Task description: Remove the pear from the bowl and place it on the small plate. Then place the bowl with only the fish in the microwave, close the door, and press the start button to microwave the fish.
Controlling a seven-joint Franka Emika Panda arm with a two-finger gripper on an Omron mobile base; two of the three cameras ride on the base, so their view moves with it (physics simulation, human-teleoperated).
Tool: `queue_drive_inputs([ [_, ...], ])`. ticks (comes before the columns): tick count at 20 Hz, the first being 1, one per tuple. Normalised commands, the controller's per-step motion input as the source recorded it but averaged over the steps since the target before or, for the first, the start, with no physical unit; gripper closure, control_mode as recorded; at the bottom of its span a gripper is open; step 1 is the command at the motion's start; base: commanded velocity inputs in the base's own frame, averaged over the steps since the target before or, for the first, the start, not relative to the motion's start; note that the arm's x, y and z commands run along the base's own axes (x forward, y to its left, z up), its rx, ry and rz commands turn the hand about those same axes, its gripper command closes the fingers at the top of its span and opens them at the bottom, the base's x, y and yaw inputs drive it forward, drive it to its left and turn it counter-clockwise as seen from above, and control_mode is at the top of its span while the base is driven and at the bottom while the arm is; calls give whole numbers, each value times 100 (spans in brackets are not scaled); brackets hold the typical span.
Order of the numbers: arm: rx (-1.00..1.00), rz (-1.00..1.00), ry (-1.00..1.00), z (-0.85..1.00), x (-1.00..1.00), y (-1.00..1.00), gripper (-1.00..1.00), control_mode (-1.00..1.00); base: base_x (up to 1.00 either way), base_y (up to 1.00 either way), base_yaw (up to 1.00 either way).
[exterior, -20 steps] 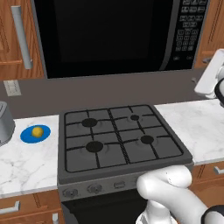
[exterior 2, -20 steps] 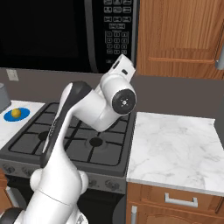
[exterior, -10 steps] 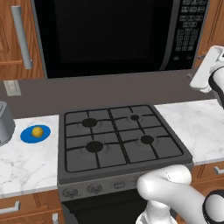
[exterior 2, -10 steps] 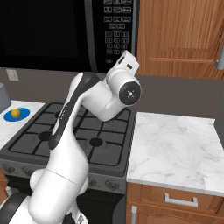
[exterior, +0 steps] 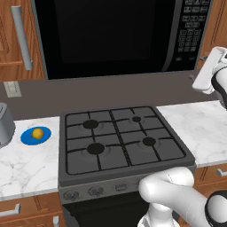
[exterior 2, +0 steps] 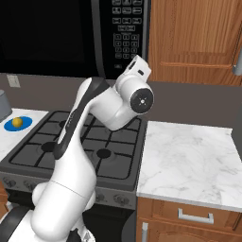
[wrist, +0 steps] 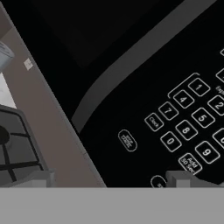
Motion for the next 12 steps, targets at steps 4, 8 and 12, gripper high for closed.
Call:
queue_drive_inputs([
  [4,0,0,0,-1,0,0,-100,-100,0,0,0],
  [8,0,0,0,-6,0,0,-100,-100,0,0,0],
  [12,0,0,3,-26,1,0,-100,-100,0,0,0],
])
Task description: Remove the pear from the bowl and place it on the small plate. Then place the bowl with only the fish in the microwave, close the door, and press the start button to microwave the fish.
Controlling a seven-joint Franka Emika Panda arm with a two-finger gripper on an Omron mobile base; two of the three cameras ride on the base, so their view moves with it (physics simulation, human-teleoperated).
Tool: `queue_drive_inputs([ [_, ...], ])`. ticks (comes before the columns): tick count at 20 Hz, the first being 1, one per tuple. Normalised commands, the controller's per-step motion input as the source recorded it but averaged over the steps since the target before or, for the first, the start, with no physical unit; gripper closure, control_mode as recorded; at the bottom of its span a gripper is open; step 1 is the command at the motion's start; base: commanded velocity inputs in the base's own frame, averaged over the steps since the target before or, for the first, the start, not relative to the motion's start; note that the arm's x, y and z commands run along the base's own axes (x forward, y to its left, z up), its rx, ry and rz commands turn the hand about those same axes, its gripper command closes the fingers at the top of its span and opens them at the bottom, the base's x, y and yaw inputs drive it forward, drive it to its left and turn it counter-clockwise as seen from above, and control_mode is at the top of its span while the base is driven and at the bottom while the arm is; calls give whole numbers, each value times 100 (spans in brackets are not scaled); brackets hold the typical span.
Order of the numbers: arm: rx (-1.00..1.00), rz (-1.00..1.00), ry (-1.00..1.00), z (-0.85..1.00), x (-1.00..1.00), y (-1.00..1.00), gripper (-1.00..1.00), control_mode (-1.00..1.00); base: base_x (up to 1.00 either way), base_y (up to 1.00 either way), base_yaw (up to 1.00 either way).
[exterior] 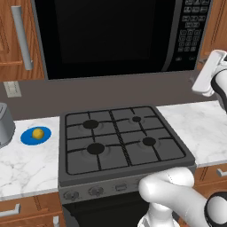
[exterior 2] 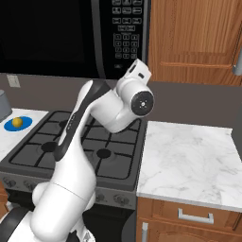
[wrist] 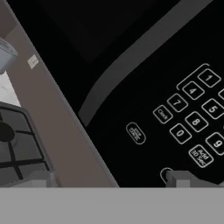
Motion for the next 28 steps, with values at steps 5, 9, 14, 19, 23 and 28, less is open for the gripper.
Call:
queue_drive_inputs([
  [5,0,0,3,-10,21,0,-100,-100,0,0,0],
  [9,0,0,0,0,11,0,-100,-100,0,0,0],
  [14,0,0,0,0,8,0,-100,-100,0,0,0],
  [19,0,0,0,0,24,0,-100,-100,0,0,0],
  [23,0,0,1,-1,43,0,-100,-100,0,0,0],
  [28,0,0,0,-8,42,0,-100,-100,0,0,0],
])
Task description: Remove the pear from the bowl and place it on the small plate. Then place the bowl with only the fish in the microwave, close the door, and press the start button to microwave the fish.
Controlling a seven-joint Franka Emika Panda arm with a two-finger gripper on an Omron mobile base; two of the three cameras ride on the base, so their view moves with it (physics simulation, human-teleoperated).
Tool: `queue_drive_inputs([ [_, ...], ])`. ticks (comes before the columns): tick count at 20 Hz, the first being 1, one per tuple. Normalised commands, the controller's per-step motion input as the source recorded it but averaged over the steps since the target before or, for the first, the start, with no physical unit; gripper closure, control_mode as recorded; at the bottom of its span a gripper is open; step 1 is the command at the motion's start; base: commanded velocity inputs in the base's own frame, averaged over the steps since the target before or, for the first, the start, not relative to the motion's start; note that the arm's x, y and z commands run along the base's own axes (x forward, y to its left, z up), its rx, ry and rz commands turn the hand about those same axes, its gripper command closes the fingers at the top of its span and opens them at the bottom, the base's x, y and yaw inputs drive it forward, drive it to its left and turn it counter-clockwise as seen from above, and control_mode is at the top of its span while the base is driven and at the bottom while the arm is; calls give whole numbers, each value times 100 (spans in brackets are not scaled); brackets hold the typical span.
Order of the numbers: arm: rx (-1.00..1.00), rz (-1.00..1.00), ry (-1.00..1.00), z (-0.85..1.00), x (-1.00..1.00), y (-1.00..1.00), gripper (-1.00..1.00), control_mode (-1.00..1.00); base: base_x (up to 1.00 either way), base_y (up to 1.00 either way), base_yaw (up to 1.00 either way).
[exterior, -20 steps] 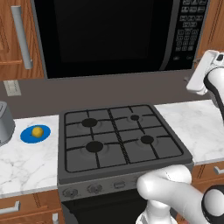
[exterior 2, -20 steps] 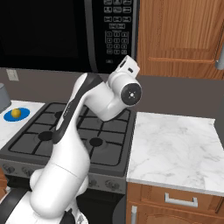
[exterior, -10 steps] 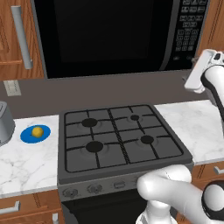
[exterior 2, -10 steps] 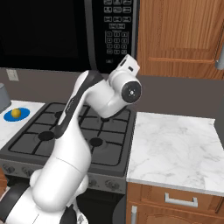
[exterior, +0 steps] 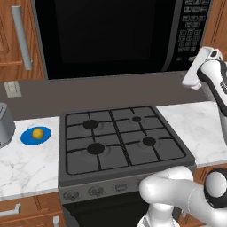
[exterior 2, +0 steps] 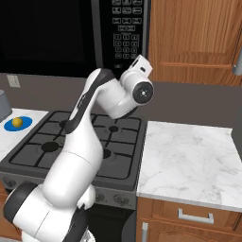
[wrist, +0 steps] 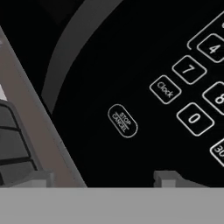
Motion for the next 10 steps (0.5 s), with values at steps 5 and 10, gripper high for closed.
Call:
queue_drive_inputs([
  [5,0,0,0,-6,26,-1,-100,-100,0,0,0],
  [10,0,0,0,-4,9,-8,-100,-100,0,0,0],
])
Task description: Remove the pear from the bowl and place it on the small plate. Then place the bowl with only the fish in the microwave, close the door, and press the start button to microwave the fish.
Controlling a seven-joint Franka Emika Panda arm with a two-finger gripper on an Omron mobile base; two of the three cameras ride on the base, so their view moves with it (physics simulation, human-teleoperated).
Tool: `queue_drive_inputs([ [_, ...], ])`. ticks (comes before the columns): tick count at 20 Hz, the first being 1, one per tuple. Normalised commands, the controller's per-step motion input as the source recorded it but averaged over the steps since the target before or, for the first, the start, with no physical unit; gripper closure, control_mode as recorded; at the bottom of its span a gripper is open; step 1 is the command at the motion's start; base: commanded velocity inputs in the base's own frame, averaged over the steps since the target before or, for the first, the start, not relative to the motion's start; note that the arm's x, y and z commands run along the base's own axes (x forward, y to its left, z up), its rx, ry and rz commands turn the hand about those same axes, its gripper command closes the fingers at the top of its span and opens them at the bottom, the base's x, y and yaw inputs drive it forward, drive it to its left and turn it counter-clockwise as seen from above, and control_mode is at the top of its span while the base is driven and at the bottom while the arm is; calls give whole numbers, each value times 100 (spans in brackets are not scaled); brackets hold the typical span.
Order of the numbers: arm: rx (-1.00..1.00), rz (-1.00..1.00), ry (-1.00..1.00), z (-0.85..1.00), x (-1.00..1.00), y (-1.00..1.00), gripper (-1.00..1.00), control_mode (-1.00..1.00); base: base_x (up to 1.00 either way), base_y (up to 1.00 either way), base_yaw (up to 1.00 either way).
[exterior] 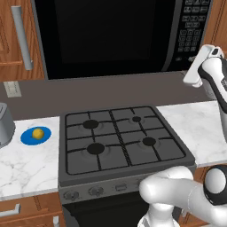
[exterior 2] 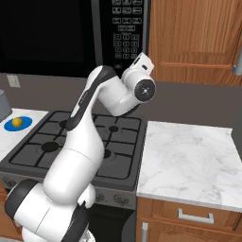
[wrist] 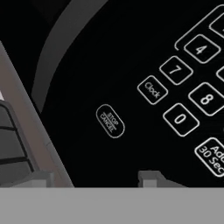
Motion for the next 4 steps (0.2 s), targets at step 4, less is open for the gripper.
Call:
queue_drive_inputs([
  [4,0,0,0,-8,6,-10,-100,-100,0,0,0],
])
